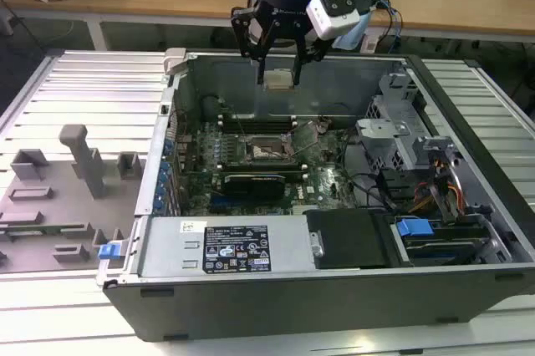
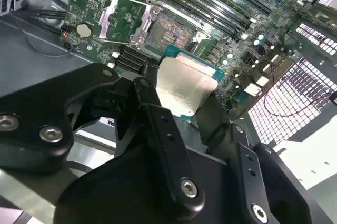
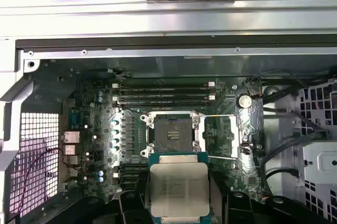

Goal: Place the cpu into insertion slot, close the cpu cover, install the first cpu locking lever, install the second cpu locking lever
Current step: 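Place the cpu into insertion slot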

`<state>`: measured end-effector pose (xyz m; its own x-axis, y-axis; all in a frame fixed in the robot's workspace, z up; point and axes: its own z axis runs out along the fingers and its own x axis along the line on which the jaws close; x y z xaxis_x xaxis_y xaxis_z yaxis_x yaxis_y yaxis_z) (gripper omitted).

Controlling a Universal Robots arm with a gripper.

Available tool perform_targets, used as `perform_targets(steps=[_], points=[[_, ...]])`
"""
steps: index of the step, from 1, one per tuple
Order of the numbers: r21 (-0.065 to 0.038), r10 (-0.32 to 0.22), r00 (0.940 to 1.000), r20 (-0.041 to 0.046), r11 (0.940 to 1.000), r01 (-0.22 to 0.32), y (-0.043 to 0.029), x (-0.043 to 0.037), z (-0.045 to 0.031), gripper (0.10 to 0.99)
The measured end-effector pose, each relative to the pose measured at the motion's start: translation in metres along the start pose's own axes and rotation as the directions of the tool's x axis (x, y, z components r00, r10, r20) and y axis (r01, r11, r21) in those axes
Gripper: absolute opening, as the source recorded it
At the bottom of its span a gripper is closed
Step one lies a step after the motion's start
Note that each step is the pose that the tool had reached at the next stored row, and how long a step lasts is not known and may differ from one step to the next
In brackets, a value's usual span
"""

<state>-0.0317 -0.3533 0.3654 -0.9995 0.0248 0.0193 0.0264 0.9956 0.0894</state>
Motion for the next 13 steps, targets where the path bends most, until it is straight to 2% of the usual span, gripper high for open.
perform_targets(steps=[6,9,13], points=[[0.000,0.000,1.0000,-0.0001,1.0000,0.000,0.0000,0.0000,0.0001,0.541],[0.000,0.000,1.0000,0.0000,1.0000,0.000,-0.0004,-0.0001,0.0041,0.541],[0.000,0.000,1.0000,0.0001,1.0000,0.000,-0.0012,-0.0003,0.0131,0.541]])
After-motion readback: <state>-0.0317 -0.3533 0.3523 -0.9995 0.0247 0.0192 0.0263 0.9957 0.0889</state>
